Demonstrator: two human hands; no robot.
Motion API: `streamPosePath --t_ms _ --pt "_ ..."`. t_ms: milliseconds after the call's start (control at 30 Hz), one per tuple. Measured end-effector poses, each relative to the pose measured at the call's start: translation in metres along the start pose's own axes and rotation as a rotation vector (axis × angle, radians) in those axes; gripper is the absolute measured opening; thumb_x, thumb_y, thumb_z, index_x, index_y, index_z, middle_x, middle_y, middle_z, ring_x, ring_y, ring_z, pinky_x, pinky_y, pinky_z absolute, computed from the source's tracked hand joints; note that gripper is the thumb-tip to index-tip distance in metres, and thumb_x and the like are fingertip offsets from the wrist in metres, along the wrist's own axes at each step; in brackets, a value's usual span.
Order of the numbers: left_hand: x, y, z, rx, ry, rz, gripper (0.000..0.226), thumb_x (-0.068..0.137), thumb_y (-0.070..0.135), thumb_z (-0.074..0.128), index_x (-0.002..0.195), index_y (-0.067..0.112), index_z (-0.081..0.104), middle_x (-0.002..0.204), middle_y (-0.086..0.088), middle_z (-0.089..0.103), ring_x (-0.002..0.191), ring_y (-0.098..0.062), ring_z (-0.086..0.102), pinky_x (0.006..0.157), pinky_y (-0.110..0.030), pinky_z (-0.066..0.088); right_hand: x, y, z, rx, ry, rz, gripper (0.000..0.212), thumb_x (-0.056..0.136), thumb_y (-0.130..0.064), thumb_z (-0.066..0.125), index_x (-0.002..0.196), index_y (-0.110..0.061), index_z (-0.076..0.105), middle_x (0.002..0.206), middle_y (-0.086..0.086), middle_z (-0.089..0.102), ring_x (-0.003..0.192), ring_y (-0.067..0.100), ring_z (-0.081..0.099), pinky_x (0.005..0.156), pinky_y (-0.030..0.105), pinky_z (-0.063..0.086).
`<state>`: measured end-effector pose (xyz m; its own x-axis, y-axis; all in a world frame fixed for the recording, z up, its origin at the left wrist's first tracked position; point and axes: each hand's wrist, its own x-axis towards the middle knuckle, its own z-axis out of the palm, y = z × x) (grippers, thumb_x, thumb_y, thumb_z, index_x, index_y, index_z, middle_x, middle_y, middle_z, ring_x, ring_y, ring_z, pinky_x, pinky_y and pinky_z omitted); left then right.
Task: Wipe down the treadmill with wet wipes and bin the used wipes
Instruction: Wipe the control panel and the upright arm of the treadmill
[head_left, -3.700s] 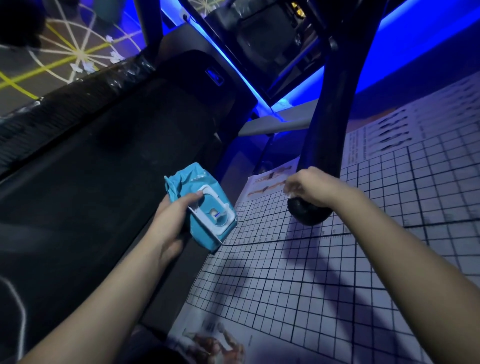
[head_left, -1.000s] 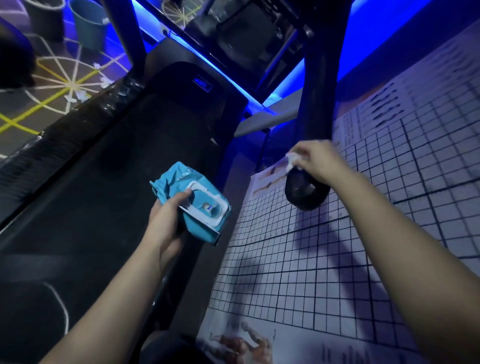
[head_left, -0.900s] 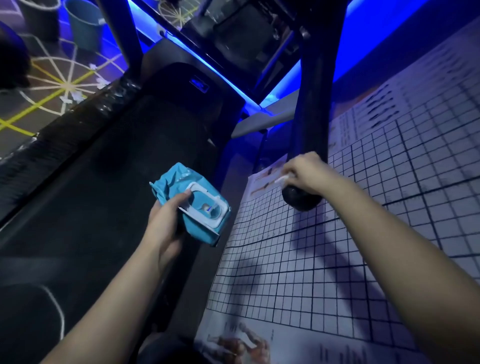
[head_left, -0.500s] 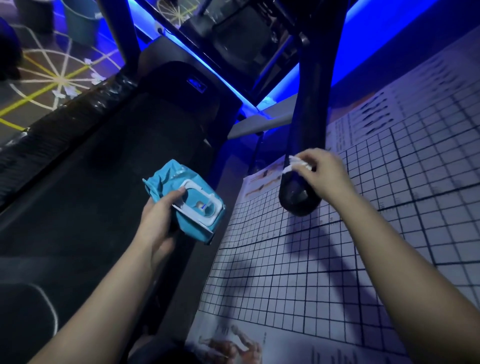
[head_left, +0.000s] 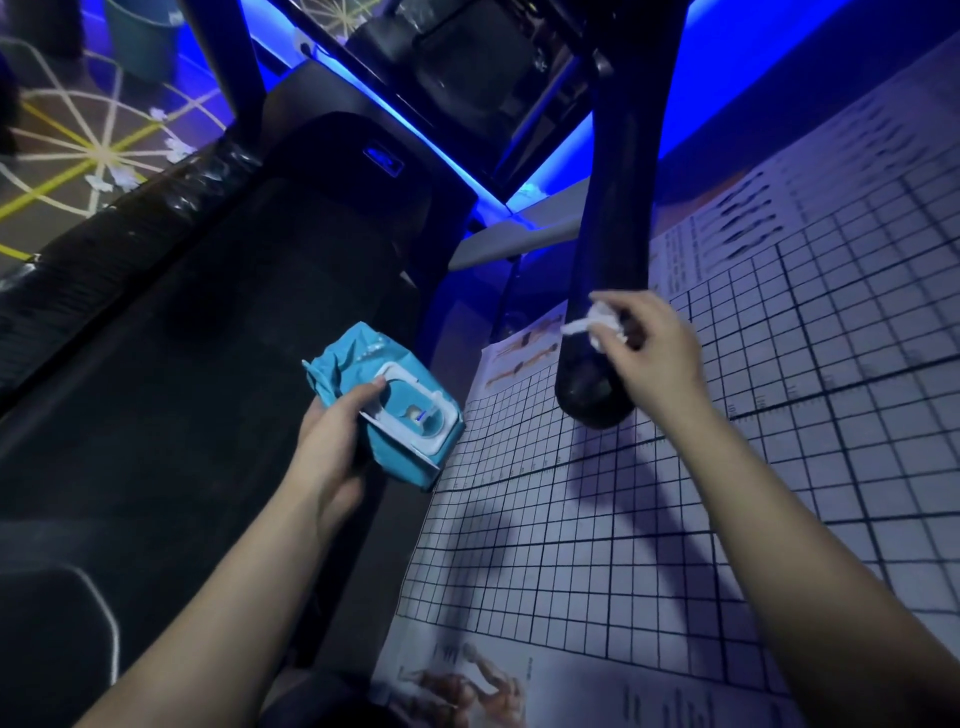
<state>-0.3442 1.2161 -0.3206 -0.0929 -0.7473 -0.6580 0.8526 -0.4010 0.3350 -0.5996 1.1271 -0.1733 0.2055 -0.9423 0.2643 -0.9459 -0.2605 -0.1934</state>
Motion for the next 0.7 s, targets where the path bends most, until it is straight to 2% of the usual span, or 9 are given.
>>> streamPosePath --t_ms 133,233,300,400,467,500,533,600,700 --pt "0.001 -0.004 0.0 0.026 -0.003 -0.006 0.035 0.099 0.008 0.067 0.134 0.009 0.066 0.105 -0.009 0.081 0.079 -0.02 0.08 0.056 -0.029 0.061 0.016 0.014 -0.006 -0.11 -0.047 0.017 0.03 0.094 -0.016 0.066 0.123 -0.022 0.069 0.109 -0.005 0.064 0.093 0.002 0.055 0.084 0.006 0.037" --pt "0.003 -0.004 -0.002 0.026 -0.002 -0.001 0.035 0.099 0.008 0.067 0.134 0.009 0.066 0.106 -0.008 0.081 0.08 -0.02 0.08 0.057 -0.03 0.062 0.007 0.024 0.012 -0.324 -0.182 -0.059 0.022 0.094 -0.017 0.066 0.115 -0.02 0.073 0.106 0.002 0.073 0.099 0.029 0.059 0.09 0.039 0.04" --pt "0.004 -0.003 -0.003 0.025 0.001 0.002 0.035 0.099 0.008 0.067 0.134 0.009 0.066 0.105 -0.008 0.081 0.08 -0.02 0.08 0.057 -0.029 0.062 -0.004 0.024 0.025 -0.452 -0.182 -0.143 0.016 0.086 -0.01 0.074 0.1 -0.018 0.076 0.091 0.003 0.075 0.088 0.035 0.058 0.082 0.044 0.042" --pt "0.006 -0.001 -0.002 0.025 0.003 0.001 0.035 0.099 0.008 0.067 0.134 0.009 0.066 0.104 -0.007 0.082 0.08 -0.019 0.08 0.057 -0.028 0.061 -0.035 0.013 0.048 -0.576 -0.401 -0.273 0.023 0.076 -0.002 0.079 0.078 -0.023 0.07 0.075 -0.007 0.068 0.079 0.023 0.052 0.075 0.034 0.033" --pt "0.006 -0.002 -0.001 0.022 -0.002 -0.007 0.036 0.099 0.008 0.068 0.134 0.01 0.066 0.105 -0.008 0.082 0.082 -0.02 0.08 0.058 -0.029 0.062 -0.049 0.005 0.056 -0.545 -0.586 -0.29 0.017 0.086 -0.007 0.072 0.086 -0.025 0.071 0.084 -0.009 0.069 0.088 0.016 0.053 0.08 0.031 0.023" --pt "0.006 -0.002 -0.001 0.022 -0.005 -0.011 0.036 0.099 0.008 0.068 0.134 0.01 0.066 0.106 -0.008 0.082 0.083 -0.021 0.081 0.059 -0.03 0.062 -0.049 0.002 0.056 -0.457 -0.598 -0.259 0.014 0.093 -0.013 0.069 0.097 -0.025 0.074 0.094 -0.01 0.071 0.094 0.014 0.057 0.086 0.028 0.026" --pt "0.007 -0.002 -0.001 0.023 -0.009 -0.013 0.035 0.099 0.009 0.068 0.134 0.01 0.067 0.106 -0.008 0.082 0.084 -0.022 0.081 0.059 -0.03 0.062 -0.044 -0.002 0.052 -0.321 -0.566 -0.198 0.016 0.096 -0.017 0.067 0.108 -0.023 0.075 0.102 -0.01 0.072 0.097 0.01 0.059 0.091 0.025 0.032" --pt "0.006 -0.003 0.0 0.022 -0.013 -0.009 0.031 0.099 0.008 0.067 0.13 0.011 0.067 0.101 -0.006 0.082 0.08 -0.02 0.08 0.057 -0.029 0.061 -0.022 -0.011 0.034 -0.042 -0.389 -0.101 0.023 0.094 -0.014 0.069 0.116 -0.019 0.075 0.103 -0.011 0.068 0.09 -0.002 0.058 0.087 0.012 0.04" --pt "0.004 -0.003 0.001 0.018 -0.014 0.003 0.028 0.1 0.006 0.065 0.128 0.011 0.067 0.091 -0.002 0.082 0.074 -0.017 0.079 0.054 -0.026 0.06 0.02 -0.01 0.004 -0.004 -0.124 -0.037 0.024 0.092 -0.008 0.068 0.113 -0.016 0.076 0.103 -0.006 0.067 0.087 -0.01 0.055 0.081 0.0 0.034"
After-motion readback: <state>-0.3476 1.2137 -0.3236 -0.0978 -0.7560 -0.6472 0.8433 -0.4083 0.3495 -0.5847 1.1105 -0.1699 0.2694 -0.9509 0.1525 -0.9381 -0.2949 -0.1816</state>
